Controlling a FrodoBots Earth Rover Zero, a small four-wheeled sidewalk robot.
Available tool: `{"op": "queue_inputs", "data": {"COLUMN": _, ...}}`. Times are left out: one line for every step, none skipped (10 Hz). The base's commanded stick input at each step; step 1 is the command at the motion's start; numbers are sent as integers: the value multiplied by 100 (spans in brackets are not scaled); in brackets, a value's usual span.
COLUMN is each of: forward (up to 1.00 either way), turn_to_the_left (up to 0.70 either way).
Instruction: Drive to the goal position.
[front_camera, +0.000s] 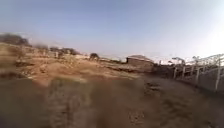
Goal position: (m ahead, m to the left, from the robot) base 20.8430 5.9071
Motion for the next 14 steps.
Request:
{"op": "queue_inputs", "data": {"forward": 70, "turn_to_the_left": 0}}
{"op": "queue_inputs", "data": {"forward": 70, "turn_to_the_left": 0}}
{"op": "queue_inputs", "data": {"forward": 70, "turn_to_the_left": 0}}
{"op": "queue_inputs", "data": {"forward": 70, "turn_to_the_left": 0}}
{"op": "queue_inputs", "data": {"forward": 70, "turn_to_the_left": 0}}
{"op": "queue_inputs", "data": {"forward": 70, "turn_to_the_left": 0}}
{"op": "queue_inputs", "data": {"forward": 70, "turn_to_the_left": 0}}
{"op": "queue_inputs", "data": {"forward": 70, "turn_to_the_left": 0}}
{"op": "queue_inputs", "data": {"forward": 70, "turn_to_the_left": 0}}
{"op": "queue_inputs", "data": {"forward": 70, "turn_to_the_left": 0}}
{"op": "queue_inputs", "data": {"forward": 70, "turn_to_the_left": 0}}
{"op": "queue_inputs", "data": {"forward": 70, "turn_to_the_left": 0}}
{"op": "queue_inputs", "data": {"forward": 70, "turn_to_the_left": 0}}
{"op": "queue_inputs", "data": {"forward": 70, "turn_to_the_left": 0}}
